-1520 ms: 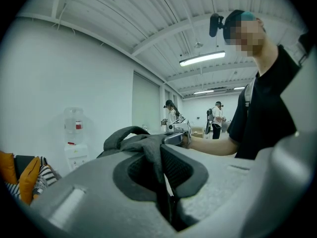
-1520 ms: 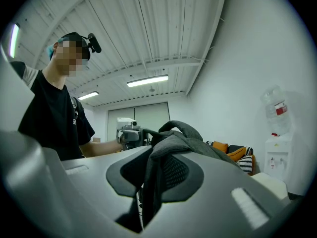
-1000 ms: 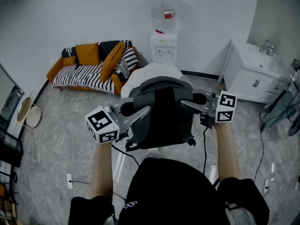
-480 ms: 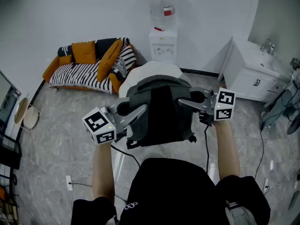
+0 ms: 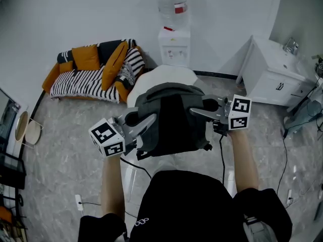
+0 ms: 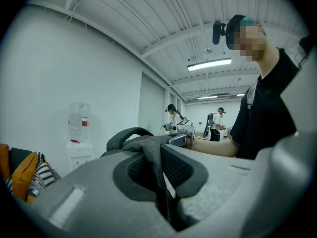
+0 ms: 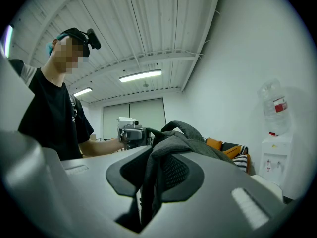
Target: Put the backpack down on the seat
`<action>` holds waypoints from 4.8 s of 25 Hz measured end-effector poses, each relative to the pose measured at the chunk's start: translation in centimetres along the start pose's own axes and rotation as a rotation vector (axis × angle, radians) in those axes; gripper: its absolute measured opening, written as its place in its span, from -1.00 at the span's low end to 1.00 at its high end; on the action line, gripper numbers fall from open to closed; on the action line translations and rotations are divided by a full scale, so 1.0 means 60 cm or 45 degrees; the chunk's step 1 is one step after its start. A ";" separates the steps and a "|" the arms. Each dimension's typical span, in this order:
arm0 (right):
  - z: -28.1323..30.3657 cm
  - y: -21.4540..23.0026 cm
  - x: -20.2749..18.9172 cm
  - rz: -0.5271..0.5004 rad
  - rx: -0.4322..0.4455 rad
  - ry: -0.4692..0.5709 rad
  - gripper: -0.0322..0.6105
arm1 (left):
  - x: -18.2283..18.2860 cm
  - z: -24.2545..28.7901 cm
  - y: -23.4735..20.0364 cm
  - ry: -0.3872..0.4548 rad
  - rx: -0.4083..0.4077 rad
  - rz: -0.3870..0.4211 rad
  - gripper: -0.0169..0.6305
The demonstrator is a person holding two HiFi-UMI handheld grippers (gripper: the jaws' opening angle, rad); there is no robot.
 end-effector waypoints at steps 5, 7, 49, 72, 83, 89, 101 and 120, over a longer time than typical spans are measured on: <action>0.027 0.061 -0.010 0.031 -0.019 0.008 -0.71 | 0.011 0.009 -0.070 -0.040 -0.006 -0.053 -0.86; 0.040 0.081 -0.018 0.049 -0.031 0.011 -0.71 | 0.011 0.010 -0.098 -0.045 0.003 -0.075 -0.86; 0.237 0.509 -0.077 0.224 -0.350 -0.123 -0.71 | 0.062 0.107 -0.659 -0.055 -0.197 -0.234 -0.85; 0.222 0.549 -0.151 0.412 -0.404 -0.111 -0.71 | 0.007 0.158 -0.704 -0.192 -0.167 -0.378 -0.85; 0.225 0.574 -0.215 0.500 -0.400 -0.165 -0.71 | -0.056 0.177 -0.739 -0.196 -0.150 -0.485 -0.85; 0.234 0.594 -0.257 0.541 -0.396 -0.160 -0.71 | -0.091 0.186 -0.771 -0.149 -0.132 -0.563 -0.85; 0.239 0.653 -0.396 0.608 -0.400 -0.174 -0.71 | -0.204 0.230 -0.850 -0.153 -0.087 -0.653 -0.85; 0.231 0.798 -0.674 0.688 -0.439 -0.174 -0.71 | -0.408 0.354 -1.036 -0.185 -0.005 -0.762 -0.85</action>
Point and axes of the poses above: the fingertips, and each gripper's own axes: z forward along the fingers, y to its right, x out of its top, the point moved 9 cm from there along -z, backward along the fingers, and after that the axes turned 10 degrees about -z, right-handed, at the moved point
